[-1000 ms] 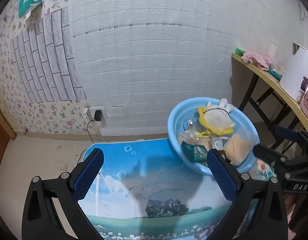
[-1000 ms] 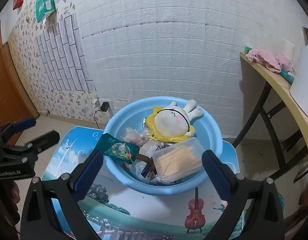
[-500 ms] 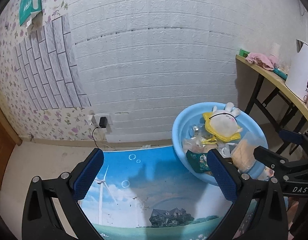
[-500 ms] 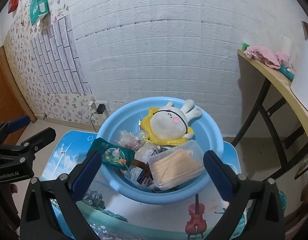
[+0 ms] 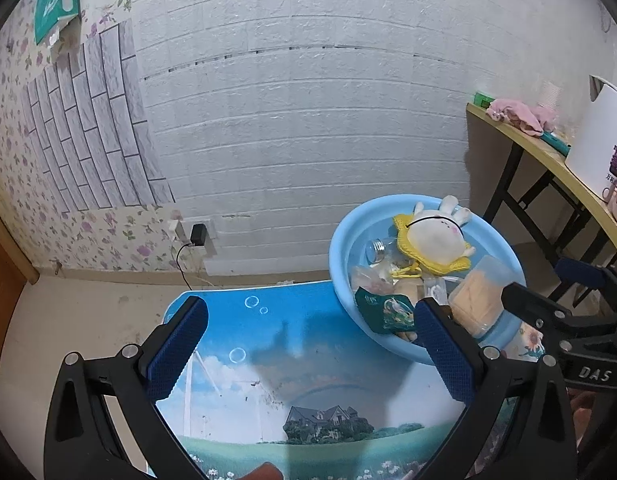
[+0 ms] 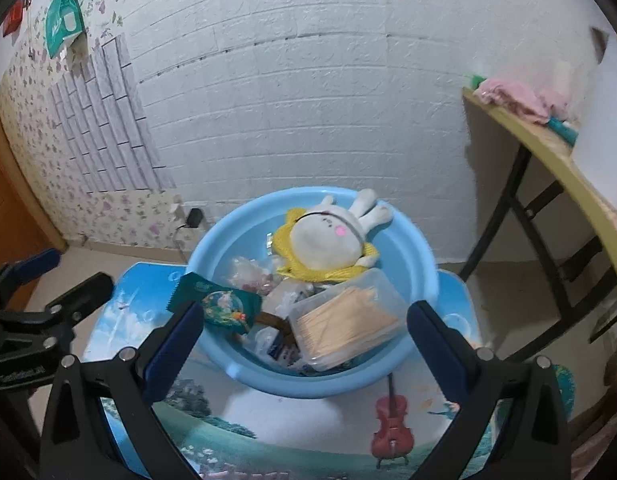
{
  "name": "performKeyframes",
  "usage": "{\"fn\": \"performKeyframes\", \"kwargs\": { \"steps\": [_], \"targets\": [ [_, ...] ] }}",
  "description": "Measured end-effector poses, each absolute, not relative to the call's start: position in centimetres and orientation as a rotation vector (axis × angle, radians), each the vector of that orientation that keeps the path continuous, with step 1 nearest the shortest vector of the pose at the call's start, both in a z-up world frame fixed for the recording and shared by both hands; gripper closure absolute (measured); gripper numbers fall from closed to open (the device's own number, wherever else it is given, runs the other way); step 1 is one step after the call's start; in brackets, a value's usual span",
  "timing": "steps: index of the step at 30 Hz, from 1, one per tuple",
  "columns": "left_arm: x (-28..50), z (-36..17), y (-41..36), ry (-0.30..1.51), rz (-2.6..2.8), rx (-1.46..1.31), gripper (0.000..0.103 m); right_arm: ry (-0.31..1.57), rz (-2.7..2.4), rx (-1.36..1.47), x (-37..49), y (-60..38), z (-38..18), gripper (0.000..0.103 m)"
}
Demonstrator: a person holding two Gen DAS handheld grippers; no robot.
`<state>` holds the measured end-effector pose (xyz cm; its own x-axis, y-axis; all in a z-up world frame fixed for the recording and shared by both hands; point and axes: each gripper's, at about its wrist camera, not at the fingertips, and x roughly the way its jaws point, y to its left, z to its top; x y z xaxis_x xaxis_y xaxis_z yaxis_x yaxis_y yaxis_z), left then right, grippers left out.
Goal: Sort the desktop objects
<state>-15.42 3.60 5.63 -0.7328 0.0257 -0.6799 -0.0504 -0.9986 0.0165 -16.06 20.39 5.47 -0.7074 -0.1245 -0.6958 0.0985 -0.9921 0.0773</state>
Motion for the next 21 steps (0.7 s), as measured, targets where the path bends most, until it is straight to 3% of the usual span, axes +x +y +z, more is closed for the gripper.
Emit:
{"fn": "performKeyframes", "kwargs": {
  "steps": [21],
  "targets": [
    [-10.2, 6.6, 3.4, 0.049, 2.929, -1.091, 0.000, -0.046, -2.797, 1.037, -10.9, 20.3, 6.4, 0.000]
  ]
}}
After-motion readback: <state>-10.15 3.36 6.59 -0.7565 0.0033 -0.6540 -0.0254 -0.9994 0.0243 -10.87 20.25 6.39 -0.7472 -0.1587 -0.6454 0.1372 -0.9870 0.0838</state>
